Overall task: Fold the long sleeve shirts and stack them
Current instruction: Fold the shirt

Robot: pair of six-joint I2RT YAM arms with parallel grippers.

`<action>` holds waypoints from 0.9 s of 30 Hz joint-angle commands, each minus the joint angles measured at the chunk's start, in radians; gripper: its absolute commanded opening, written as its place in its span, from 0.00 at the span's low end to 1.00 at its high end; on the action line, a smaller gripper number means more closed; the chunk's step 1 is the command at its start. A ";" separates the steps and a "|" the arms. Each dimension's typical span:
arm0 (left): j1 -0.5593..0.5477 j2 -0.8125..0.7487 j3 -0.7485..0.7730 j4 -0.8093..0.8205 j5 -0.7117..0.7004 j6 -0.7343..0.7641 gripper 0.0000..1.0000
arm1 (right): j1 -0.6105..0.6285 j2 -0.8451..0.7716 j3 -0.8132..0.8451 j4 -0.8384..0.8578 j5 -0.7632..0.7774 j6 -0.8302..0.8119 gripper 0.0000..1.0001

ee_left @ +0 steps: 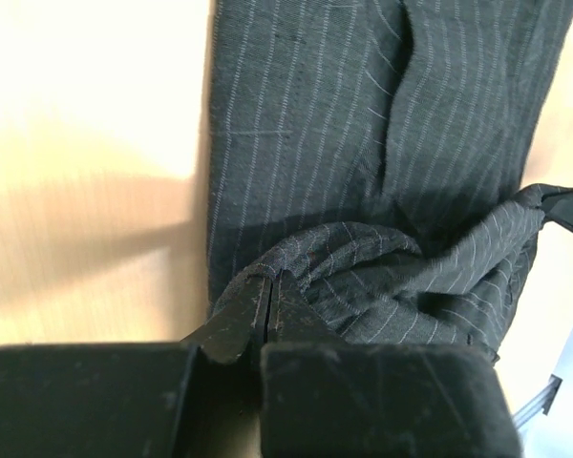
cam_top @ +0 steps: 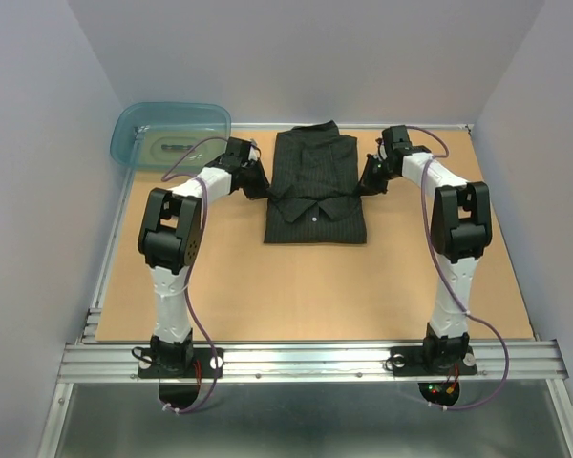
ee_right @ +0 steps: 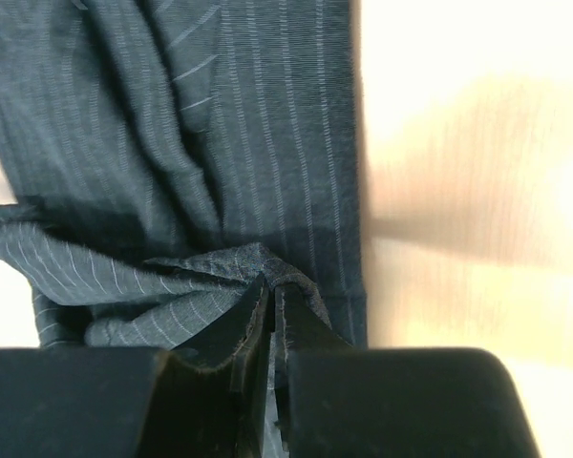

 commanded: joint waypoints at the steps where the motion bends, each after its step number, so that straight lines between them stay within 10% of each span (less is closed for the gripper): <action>1: 0.007 0.008 0.046 0.040 -0.032 0.007 0.07 | -0.007 0.030 0.055 0.053 0.029 -0.016 0.09; 12: 0.019 -0.102 0.039 0.074 -0.075 -0.008 0.52 | -0.006 -0.079 0.078 0.056 0.081 -0.053 0.63; 19: 0.016 -0.315 -0.015 0.097 -0.129 -0.028 0.96 | 0.003 -0.262 0.046 0.056 0.082 -0.169 0.71; 27: -0.153 -0.648 -0.326 0.133 -0.305 -0.081 0.85 | 0.247 -0.470 -0.201 0.059 0.178 -0.496 0.74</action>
